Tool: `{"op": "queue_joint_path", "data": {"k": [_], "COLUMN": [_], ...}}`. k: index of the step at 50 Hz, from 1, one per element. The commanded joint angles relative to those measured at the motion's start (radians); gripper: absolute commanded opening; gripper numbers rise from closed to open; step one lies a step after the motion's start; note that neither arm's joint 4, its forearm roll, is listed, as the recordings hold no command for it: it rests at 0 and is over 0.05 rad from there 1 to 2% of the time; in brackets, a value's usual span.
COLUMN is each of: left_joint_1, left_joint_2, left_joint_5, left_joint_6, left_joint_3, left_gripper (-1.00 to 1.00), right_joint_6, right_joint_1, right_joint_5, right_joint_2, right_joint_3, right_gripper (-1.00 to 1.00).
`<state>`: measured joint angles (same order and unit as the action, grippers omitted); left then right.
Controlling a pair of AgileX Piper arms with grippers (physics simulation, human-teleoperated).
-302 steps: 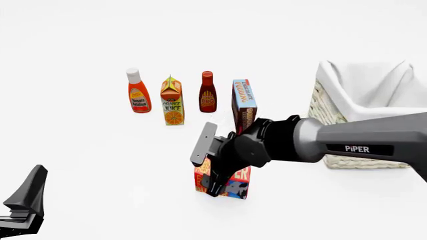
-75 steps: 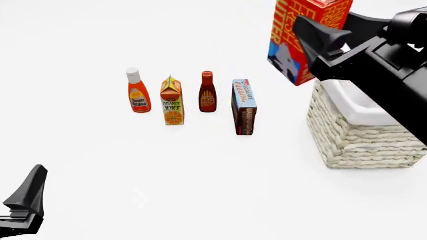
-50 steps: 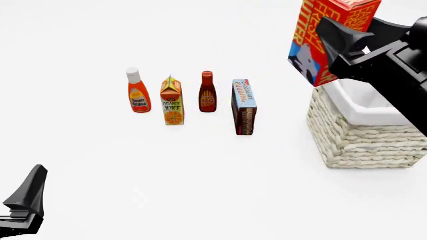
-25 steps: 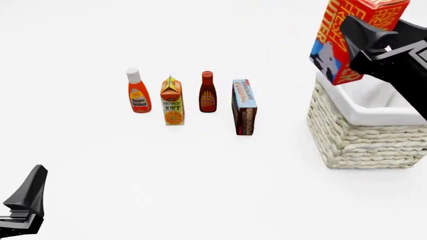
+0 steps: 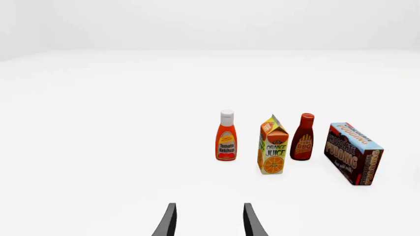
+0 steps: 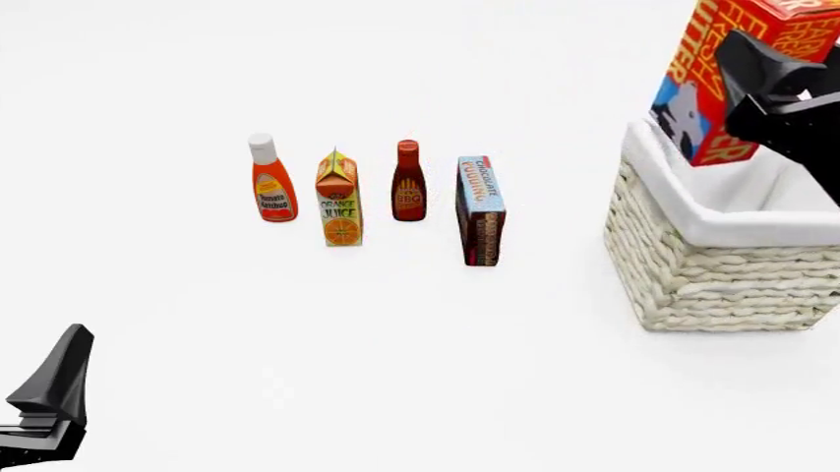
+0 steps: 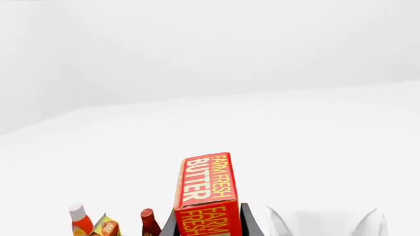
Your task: Pick the butter and place it in the basket.
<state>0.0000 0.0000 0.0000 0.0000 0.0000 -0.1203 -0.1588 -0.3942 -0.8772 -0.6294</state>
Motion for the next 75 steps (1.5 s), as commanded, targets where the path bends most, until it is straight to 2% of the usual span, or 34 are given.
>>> {"op": "queue_joint_path", "data": {"k": [1, 36, 75], "left_joint_1": [0.0, 0.0, 0.0], "left_joint_2": [0.0, 0.0, 0.0], "left_joint_5": [0.0, 0.0, 0.0], "left_joint_6": [0.0, 0.0, 0.0], "left_joint_3": [0.0, 0.0, 0.0], "left_gripper": [1.0, 1.0, 1.0], "right_joint_6": [-0.026, -0.033, -0.034], "right_joint_1": [0.044, 0.155, 0.218], "right_joint_5": [-0.011, -0.063, -0.161], "right_joint_2": [0.01, -0.053, -0.188], "right_joint_3": [-0.014, 0.01, 0.027], "right_gripper": [-1.0, -1.0, -1.0]}}
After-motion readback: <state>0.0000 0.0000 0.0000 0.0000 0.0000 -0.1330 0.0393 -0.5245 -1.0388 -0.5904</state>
